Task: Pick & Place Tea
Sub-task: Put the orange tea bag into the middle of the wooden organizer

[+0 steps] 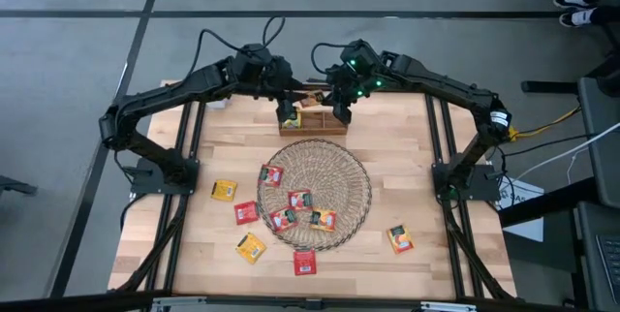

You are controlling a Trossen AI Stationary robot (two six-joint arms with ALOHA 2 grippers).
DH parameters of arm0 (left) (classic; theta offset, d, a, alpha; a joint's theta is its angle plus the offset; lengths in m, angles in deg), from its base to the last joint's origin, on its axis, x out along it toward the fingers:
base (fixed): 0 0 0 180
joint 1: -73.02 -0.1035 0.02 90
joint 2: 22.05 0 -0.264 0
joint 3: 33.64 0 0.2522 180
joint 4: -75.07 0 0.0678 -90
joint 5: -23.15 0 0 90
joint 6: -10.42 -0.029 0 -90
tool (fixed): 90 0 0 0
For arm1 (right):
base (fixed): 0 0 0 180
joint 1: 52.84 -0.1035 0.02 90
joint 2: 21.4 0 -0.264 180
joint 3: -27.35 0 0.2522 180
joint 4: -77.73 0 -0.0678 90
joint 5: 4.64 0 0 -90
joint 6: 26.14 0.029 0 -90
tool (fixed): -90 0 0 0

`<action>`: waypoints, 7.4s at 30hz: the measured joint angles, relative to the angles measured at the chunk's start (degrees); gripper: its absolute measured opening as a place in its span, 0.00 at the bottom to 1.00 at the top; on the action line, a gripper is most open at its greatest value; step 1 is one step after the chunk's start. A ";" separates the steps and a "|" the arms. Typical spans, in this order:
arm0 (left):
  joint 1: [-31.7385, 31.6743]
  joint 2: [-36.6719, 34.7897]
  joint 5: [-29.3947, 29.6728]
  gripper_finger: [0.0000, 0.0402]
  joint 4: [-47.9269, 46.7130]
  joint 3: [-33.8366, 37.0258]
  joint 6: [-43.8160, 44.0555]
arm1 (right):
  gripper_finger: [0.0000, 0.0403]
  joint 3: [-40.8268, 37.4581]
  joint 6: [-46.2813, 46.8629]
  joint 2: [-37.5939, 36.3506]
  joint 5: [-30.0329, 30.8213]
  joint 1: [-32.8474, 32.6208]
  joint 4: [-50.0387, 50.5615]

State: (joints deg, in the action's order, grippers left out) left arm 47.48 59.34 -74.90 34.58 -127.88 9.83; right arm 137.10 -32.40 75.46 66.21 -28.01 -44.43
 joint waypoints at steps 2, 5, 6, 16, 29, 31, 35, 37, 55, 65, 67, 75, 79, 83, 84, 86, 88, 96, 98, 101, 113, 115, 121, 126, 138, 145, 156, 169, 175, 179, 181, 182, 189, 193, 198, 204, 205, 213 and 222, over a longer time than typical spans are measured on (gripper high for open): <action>0.00 0.00 -0.05 0.38 0.28 0.00 -0.01 | 0.00 0.00 -0.53 0.00 0.02 -0.56 0.00; 0.00 0.44 -0.76 0.37 0.73 0.00 0.58 | 0.00 0.00 -0.83 0.00 0.01 -1.18 -0.04; 0.00 0.53 -1.07 0.37 0.77 0.00 1.02 | 0.00 0.00 -1.04 0.00 0.00 -1.28 -0.04; 0.70 1.66 -3.61 0.34 1.34 -0.02 2.81 | 0.00 0.00 -1.43 0.00 1.05 -1.47 -0.06; 0.71 1.62 -6.91 0.01 1.21 -0.02 0.84 | 0.01 0.00 -1.44 0.00 1.08 -1.47 -0.07; 0.70 1.62 -6.88 0.01 1.22 -0.02 0.85 | 0.02 0.00 -1.47 0.00 1.08 -1.45 -0.07; 0.70 1.43 -6.67 0.01 1.19 -0.02 0.86 | 0.07 0.00 -1.49 -0.86 1.42 -1.45 0.06; 0.70 1.36 -6.64 0.01 1.23 -0.03 0.86 | 0.09 0.00 -1.62 -1.86 1.49 -1.33 0.04; 0.55 -0.90 -10.38 0.00 16.01 0.26 2.18 | 0.24 0.00 -1.29 -14.41 1.12 -0.40 -9.41; 0.29 -0.98 -15.36 0.00 36.51 8.93 8.38 | 0.38 0.02 4.50 -16.00 1.05 -0.40 -13.39; 0.15 -0.99 -17.35 0.00 37.67 9.03 7.82 | 0.41 0.02 4.52 -15.72 1.02 -0.40 -13.29; -0.08 -1.01 -19.02 0.00 37.23 9.01 4.53 | 0.45 0.02 4.64 -15.63 -4.51 -0.40 -12.16; -0.07 -1.01 -19.12 0.00 37.18 9.01 4.73 | 0.44 0.02 4.54 -15.63 -5.00 -0.45 -11.57; -0.07 -1.01 -19.10 0.00 37.19 9.01 4.48 | 0.42 0.02 4.54 -15.63 -5.01 -0.45 -11.17; -0.07 -1.01 -19.10 0.00 37.19 9.01 4.44 | 0.42 0.02 4.52 -15.57 -5.01 -0.45 -10.90; -0.07 -1.01 -19.02 0.00 37.17 9.01 4.42 | 0.42 0.02 4.54 -15.11 -5.03 -0.71 -10.41; -0.07 -1.01 -18.74 0.00 37.17 9.01 4.34 | 0.42 0.02 4.49 -14.40 -5.03 -0.73 -9.37; -0.07 -1.01 -18.60 0.00 36.49 9.01 4.34 | 0.42 0.02 3.60 -11.87 -5.02 -1.79 -9.18; -0.07 -1.01 -18.52 0.00 35.78 9.01 4.33 | 0.42 0.02 3.35 -11.87 -5.01 -1.80 -9.20; -0.07 -1.01 -18.42 0.00 34.30 9.01 4.25 | 0.42 0.02 3.19 -11.87 -4.98 -1.80 -9.22; -0.11 -1.01 -17.20 0.00 34.19 9.01 3.62 | 0.07 0.02 2.72 -11.85 -4.83 -1.78 -8.94; -0.11 -1.01 -17.19 0.00 34.19 9.01 3.64 | 0.03 0.02 2.47 -11.82 -4.76 -1.74 -8.90; -0.07 -1.01 -15.12 0.05 33.41 9.01 6.99 | 0.01 0.02 2.13 -11.78 -4.68 -1.74 -8.58; -1.15 -2.21 -15.70 0.18 29.71 9.01 11.47 | 0.01 0.02 1.74 -11.63 -4.71 -1.76 -8.15; -1.70 -11.95 -15.39 0.38 18.51 9.01 8.52 | 0.00 0.04 0.66 -4.97 -4.98 0.30 -7.69; -1.68 -15.07 -13.26 0.35 14.57 9.01 7.73 | 0.00 0.02 -5.15 1.67 -3.41 1.37 -4.03; -1.68 -15.39 -12.37 0.33 12.57 8.98 7.35 | 0.00 0.02 -16.75 11.41 1.72 1.39 -1.19; -1.68 -15.39 -9.51 0.32 9.53 8.98 7.33 | 0.00 -0.02 -27.52 15.34 9.73 1.39 -4.08; -1.67 -15.39 -9.35 0.32 9.71 8.98 7.31 | 0.00 -0.02 -28.84 15.34 9.73 1.59 -4.11; -1.68 -15.39 -8.51 0.32 9.74 8.98 6.85 | 0.00 -0.02 -28.99 15.34 9.70 1.61 -4.34; -1.68 -15.39 -7.24 0.32 9.74 8.98 6.26 | 0.00 0.01 -28.90 15.72 9.70 1.63 -4.55; -1.68 -15.39 -6.80 0.32 9.76 8.98 5.96 | 0.00 0.04 -28.55 16.00 9.68 1.63 -4.76; -1.66 -15.39 -6.54 0.32 9.78 8.98 5.80 | 0.00 0.04 -28.41 17.42 10.47 1.65 -5.70; -1.68 -15.39 -6.54 0.31 9.80 8.98 5.80 | 0.00 0.04 -28.25 17.57 10.56 1.75 -5.67; -1.68 -15.39 -6.54 0.31 9.83 8.98 5.79 | 0.00 0.04 -26.90 18.60 10.56 1.96 -6.50; -1.68 -15.39 -6.54 0.31 10.25 8.98 5.78 | 0.00 0.07 -25.51 19.09 10.54 2.32 -7.67; -1.68 -15.39 -6.54 0.31 10.24 8.98 5.78 | 0.00 0.07 -25.50 19.13 10.54 2.41 -7.50; -1.68 -15.39 -6.54 0.31 10.24 8.98 5.78 | 0.00 0.02 -25.34 21.54 9.60 2.50 -6.17; -1.67 -15.39 -6.57 0.31 10.24 8.98 5.78 | 0.00 0.07 -25.31 22.62 9.05 2.55 -6.64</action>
State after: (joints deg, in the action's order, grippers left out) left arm 45.81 43.95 -81.47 44.82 -118.90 15.61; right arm 137.16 -57.71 98.08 75.25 -25.46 -51.08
